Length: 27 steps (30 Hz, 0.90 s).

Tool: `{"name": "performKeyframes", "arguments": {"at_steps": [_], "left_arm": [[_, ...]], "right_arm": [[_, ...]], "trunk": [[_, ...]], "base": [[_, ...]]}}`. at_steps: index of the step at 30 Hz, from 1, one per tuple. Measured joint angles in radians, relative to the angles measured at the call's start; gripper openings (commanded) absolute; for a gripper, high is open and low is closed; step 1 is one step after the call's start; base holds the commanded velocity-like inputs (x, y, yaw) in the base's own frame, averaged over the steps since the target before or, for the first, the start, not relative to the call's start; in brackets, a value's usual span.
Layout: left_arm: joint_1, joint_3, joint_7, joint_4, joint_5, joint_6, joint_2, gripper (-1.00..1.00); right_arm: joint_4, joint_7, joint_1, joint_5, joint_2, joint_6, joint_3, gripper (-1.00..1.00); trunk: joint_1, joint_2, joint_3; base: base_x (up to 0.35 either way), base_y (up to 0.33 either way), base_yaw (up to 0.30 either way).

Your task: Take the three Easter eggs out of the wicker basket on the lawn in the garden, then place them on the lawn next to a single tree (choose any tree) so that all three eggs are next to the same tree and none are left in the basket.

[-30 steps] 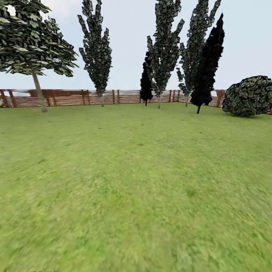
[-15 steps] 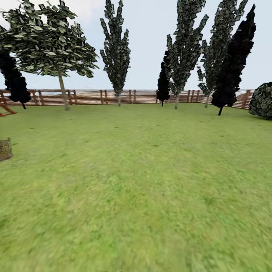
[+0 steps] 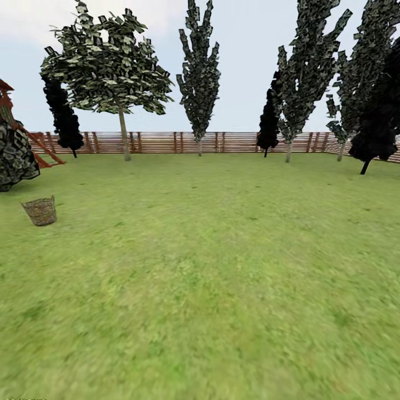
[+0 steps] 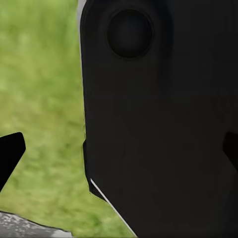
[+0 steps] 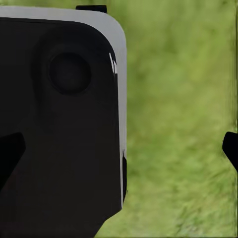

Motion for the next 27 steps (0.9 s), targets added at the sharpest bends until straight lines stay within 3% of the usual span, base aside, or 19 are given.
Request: {"name": "performKeyframes", "arguments": {"at_steps": [27], "left_arm": [[0.0,0.0,0.0,0.0,0.0,0.0,0.0,1.0]], "right_arm": [[0.0,0.0,0.0,0.0,0.0,0.0,0.0,1.0]], "trunk": [[0.0,0.0,0.0]], "base": [[0.305,-0.097,0.29]]}}
